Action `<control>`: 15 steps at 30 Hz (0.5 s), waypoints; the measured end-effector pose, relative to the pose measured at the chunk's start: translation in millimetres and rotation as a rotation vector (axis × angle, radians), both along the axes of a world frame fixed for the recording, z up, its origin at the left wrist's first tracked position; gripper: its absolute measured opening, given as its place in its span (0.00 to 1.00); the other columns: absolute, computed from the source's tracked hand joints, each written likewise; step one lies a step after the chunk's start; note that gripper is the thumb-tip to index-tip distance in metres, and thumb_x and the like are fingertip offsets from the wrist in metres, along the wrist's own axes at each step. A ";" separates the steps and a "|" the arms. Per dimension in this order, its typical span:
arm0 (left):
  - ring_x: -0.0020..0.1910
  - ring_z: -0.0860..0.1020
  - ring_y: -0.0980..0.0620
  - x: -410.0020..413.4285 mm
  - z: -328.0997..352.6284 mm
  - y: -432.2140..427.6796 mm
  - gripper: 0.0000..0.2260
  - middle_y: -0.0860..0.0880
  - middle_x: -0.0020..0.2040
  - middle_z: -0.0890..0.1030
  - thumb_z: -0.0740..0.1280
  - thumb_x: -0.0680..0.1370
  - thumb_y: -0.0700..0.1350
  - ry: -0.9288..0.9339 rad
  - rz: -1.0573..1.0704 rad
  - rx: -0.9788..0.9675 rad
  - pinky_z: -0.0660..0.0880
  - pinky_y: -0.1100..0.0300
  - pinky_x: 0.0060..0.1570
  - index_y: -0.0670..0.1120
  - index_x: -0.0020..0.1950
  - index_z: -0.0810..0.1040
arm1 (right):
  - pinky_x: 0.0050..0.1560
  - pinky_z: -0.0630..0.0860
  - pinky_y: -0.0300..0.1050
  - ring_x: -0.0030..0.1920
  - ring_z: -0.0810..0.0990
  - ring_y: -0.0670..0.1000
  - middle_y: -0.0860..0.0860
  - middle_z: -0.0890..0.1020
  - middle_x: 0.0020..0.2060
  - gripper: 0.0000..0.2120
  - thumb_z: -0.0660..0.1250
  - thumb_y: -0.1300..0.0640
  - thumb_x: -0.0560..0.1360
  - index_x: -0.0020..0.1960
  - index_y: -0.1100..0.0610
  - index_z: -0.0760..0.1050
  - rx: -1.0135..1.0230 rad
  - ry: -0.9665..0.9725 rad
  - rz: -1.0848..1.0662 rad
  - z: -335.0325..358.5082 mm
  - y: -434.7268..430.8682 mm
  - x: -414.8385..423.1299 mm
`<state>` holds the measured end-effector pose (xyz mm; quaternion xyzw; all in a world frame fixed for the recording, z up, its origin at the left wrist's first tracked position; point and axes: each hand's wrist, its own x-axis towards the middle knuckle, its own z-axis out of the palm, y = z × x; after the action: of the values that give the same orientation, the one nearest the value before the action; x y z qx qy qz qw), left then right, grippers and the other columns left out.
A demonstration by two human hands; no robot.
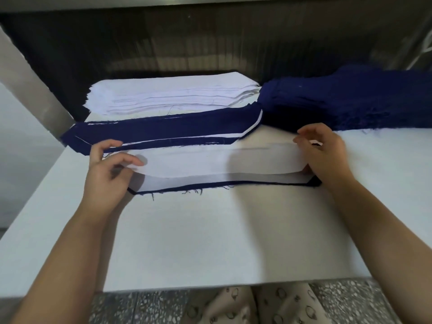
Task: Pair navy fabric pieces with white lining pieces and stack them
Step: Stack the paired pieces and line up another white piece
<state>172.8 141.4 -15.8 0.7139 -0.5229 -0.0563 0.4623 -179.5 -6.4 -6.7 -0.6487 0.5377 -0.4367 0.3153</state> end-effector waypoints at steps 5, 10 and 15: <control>0.51 0.74 0.65 -2.3 -1.7 1.1 0.14 0.60 0.48 0.79 0.57 0.75 0.37 0.188 -0.077 -0.017 0.69 0.65 0.55 0.50 0.43 0.80 | 0.23 0.74 0.37 0.23 0.76 0.43 0.45 0.78 0.49 0.13 0.65 0.65 0.74 0.53 0.49 0.73 0.028 0.038 0.002 -1.6 -1.8 -4.8; 0.40 0.75 0.68 -1.1 -5.9 -1.4 0.07 0.61 0.44 0.81 0.63 0.78 0.45 0.133 0.019 0.055 0.70 0.75 0.42 0.57 0.44 0.78 | 0.21 0.70 0.33 0.22 0.75 0.43 0.45 0.77 0.49 0.14 0.65 0.69 0.72 0.50 0.50 0.74 0.014 0.080 0.042 -2.2 -0.8 -1.5; 0.39 0.76 0.64 -0.3 -6.6 0.1 0.13 0.66 0.40 0.80 0.66 0.78 0.39 0.084 0.055 0.048 0.70 0.76 0.42 0.59 0.43 0.76 | 0.22 0.68 0.29 0.22 0.75 0.41 0.46 0.78 0.44 0.14 0.64 0.69 0.72 0.47 0.51 0.75 -0.035 0.123 0.040 -3.4 -0.4 -1.0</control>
<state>172.5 141.5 -22.4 0.7358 -0.4817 -0.0861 0.4681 -180.5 -6.8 -10.1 -0.6905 0.5352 -0.3989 0.2787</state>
